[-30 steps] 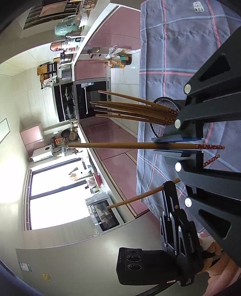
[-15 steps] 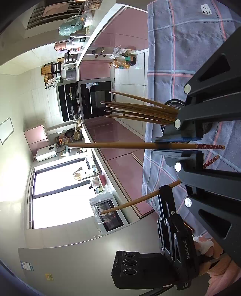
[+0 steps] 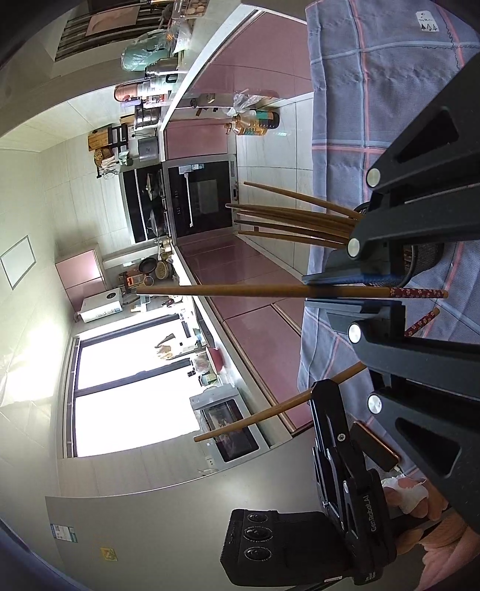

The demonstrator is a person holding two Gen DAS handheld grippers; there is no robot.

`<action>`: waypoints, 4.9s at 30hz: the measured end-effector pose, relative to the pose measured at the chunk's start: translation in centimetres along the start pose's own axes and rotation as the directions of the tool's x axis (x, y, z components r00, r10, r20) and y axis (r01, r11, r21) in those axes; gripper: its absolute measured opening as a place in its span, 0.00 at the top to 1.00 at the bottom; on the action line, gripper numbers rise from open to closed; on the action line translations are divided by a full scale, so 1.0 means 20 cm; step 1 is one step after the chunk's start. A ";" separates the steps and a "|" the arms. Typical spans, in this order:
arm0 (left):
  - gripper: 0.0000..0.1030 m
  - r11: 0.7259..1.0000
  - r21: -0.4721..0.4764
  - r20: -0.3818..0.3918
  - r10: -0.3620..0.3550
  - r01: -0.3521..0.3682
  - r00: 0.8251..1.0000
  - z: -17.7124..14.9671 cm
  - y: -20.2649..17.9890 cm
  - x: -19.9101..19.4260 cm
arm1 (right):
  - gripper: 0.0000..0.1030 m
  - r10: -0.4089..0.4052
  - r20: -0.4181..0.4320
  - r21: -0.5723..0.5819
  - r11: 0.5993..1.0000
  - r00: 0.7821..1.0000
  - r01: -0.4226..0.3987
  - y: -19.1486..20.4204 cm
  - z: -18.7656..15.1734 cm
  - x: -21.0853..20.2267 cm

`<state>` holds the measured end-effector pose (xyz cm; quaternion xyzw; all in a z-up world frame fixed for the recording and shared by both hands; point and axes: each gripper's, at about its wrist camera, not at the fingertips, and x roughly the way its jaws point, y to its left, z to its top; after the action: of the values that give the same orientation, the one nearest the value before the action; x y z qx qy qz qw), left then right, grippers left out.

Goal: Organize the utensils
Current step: 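Lower the left tool's chopstick into the mesh cup while the right tool lowers its own in, then open both tools to release the chopsticks and withdraw from the mesh cup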

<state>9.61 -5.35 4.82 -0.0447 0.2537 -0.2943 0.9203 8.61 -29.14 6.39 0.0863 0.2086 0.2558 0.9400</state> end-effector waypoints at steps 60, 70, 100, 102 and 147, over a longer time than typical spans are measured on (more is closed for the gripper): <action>0.93 0.997 0.062 -0.047 0.054 -0.051 0.997 0.06 -0.13 0.17 | 0.94 -0.089 -0.038 0.035 0.995 0.995 0.091 -0.08 0.01 0.22; 0.93 0.997 0.057 -0.071 0.056 -0.052 0.996 0.07 -0.10 0.20 | 0.94 -0.089 -0.054 0.046 0.995 0.995 0.091 -0.10 -0.03 0.23; 0.93 0.996 0.071 -0.134 0.062 -0.053 0.989 0.02 -0.09 0.29 | 0.94 -0.089 -0.089 0.078 0.992 0.992 0.096 -0.16 -0.12 0.28; 0.93 0.996 0.073 -0.134 0.063 -0.054 0.989 0.01 -0.09 0.30 | 0.94 -0.088 -0.089 0.079 0.992 0.992 0.096 -0.16 -0.12 0.28; 0.92 0.999 -0.004 -0.216 0.051 -0.053 0.975 0.01 0.02 0.55 | 0.92 -0.109 -0.128 0.120 0.985 0.986 0.125 -0.22 -0.10 0.36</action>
<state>17.51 -11.24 0.01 -0.0103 0.3548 -0.2720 0.8944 15.29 -29.06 0.91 0.1182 0.2860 0.1908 0.9316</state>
